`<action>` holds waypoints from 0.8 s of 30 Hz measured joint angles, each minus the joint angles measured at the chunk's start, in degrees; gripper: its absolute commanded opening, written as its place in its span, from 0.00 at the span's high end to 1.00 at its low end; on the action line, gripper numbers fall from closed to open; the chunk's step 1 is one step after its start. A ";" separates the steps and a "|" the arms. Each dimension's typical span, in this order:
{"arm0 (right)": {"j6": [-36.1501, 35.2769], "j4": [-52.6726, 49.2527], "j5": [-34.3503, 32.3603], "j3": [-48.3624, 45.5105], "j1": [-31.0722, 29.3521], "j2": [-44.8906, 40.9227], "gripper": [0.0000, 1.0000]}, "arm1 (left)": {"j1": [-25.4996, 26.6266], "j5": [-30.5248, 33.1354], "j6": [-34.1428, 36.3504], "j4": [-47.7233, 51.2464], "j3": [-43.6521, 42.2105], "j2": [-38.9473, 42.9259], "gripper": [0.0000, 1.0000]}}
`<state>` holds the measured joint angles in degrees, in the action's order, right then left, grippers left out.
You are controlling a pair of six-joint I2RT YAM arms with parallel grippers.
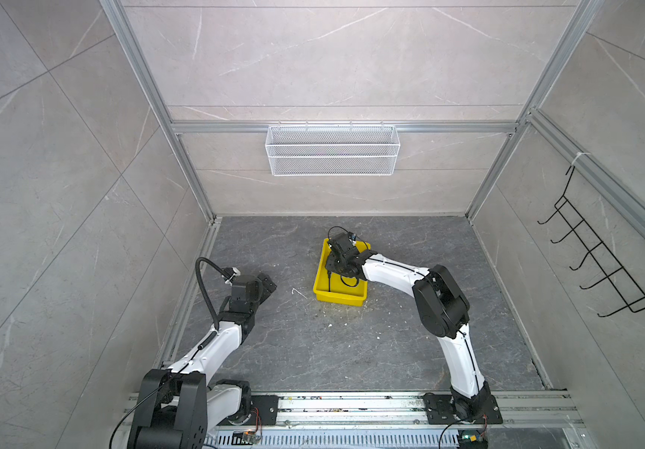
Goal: Put the screwdriver in the bin
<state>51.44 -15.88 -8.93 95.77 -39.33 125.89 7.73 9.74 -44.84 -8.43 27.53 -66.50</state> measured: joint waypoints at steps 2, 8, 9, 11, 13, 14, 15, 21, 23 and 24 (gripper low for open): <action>-0.33 -0.20 -0.13 -1.44 0.52 -1.64 0.54 | 0.00 0.22 0.48 -0.02 0.00 0.02 0.04; -3.80 0.09 -2.01 -17.42 2.95 -19.69 0.49 | 0.00 0.79 0.98 1.03 0.35 0.22 0.03; -4.83 0.09 -2.40 -20.35 3.43 -23.65 0.48 | 0.00 0.81 0.98 1.09 0.44 0.22 0.03; -7.37 -0.15 -3.69 -25.42 4.31 -31.19 0.46 | 0.00 0.81 0.96 1.18 0.44 0.24 0.02; -10.01 -0.39 -5.95 -30.01 4.68 -37.90 0.43 | 0.00 0.83 0.94 1.49 0.44 0.24 0.02; -11.65 -0.24 -7.65 -32.94 4.79 -41.66 0.42 | 0.00 0.83 0.92 1.73 0.44 0.24 0.02; -13.11 0.28 -9.27 -36.02 4.83 -45.13 0.39 | 0.00 0.83 0.90 1.95 0.44 0.24 0.02; -21.68 1.79 -19.34 -52.28 6.49 -58.73 0.26 | 0.00 0.83 0.90 3.02 0.66 0.24 0.02; -24.22 2.12 -23.28 -53.29 7.52 -58.95 0.25 | 0.00 0.90 0.90 3.23 0.66 0.31 0.02; -25.66 2.89 -25.73 -53.31 8.09 -58.69 0.25 | 0.00 0.92 0.90 3.28 0.66 0.35 0.02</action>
<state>25.78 -12.99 -34.65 42.46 -31.24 67.20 7.73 10.66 -43.94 -5.15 28.18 -66.15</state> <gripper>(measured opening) 0.747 0.981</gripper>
